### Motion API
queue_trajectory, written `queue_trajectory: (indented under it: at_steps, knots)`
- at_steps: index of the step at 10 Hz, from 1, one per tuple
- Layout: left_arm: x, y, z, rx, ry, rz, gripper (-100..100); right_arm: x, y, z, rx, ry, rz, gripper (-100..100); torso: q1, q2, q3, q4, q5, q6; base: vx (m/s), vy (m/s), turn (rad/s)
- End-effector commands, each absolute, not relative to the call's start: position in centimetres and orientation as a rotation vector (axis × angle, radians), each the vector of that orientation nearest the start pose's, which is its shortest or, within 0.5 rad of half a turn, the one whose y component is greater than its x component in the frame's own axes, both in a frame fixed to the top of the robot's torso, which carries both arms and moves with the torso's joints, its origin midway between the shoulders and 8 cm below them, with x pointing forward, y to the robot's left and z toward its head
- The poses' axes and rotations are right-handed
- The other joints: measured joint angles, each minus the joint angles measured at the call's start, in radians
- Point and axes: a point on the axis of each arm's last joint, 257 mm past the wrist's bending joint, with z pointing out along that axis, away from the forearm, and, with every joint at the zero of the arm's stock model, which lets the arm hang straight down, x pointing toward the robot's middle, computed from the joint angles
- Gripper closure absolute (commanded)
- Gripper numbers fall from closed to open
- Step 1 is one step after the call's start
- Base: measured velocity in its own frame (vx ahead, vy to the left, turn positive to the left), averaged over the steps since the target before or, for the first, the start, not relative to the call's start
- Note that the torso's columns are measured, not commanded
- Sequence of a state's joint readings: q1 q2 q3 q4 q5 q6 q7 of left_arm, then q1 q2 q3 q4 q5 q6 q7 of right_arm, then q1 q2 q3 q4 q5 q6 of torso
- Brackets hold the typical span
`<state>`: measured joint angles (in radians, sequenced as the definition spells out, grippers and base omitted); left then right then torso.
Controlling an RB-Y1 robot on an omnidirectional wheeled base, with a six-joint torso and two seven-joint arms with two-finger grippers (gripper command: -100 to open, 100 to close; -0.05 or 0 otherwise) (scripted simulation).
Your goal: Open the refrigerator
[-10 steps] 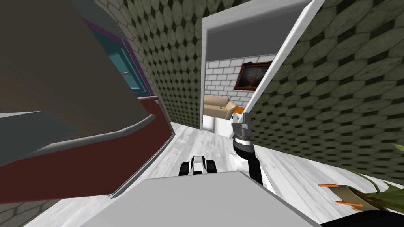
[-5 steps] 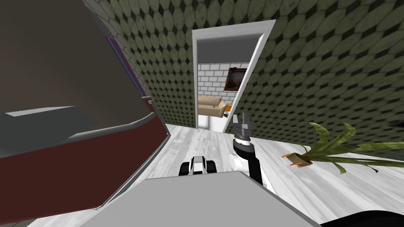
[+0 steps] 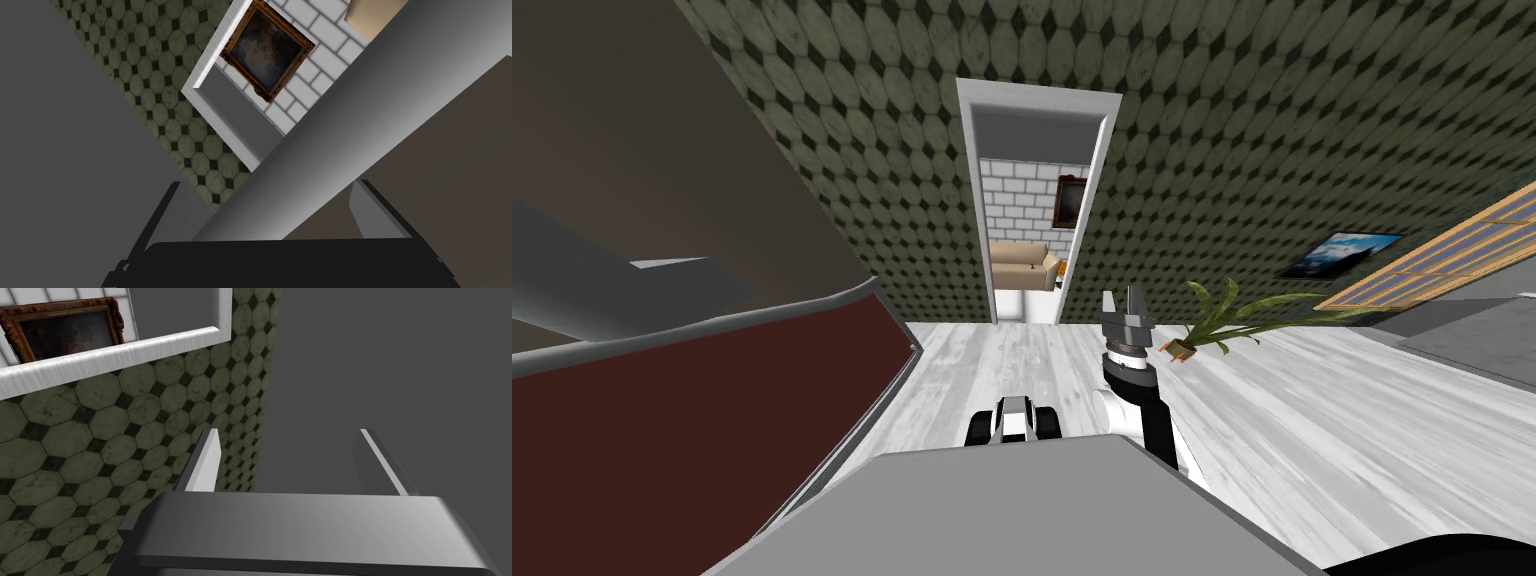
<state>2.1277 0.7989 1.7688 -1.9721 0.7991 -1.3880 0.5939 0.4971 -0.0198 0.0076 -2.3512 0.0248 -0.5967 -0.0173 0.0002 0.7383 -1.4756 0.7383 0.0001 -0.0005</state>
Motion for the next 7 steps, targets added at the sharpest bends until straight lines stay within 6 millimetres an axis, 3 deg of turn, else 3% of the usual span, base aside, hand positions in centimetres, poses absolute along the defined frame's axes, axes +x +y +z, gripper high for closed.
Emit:
queue_trajectory:
  at_steps: [1,2,7]
  knots:
    - [18.67,36.63,30.12,-0.013,1.554,-0.977,-100,31.13,-26.33,7.23,0.495,0.521,1.350,0,0.001,0.000,0.000,0.000,0.000,-0.001,-0.086,-0.025,0.009]
    - [18.76,36.80,30.20,-0.018,1.552,-0.972,0,31.13,-26.34,7.23,0.495,0.521,1.350,0,0.002,-0.005,-0.003,-0.001,0.001,0.000,-0.018,-0.006,-0.002]
    - [18.75,36.79,30.20,-0.018,1.552,-0.972,0,31.13,-26.34,7.23,0.495,0.521,1.350,0,-0.001,0.001,0.000,0.000,0.000,0.000,-0.002,0.000,0.000]
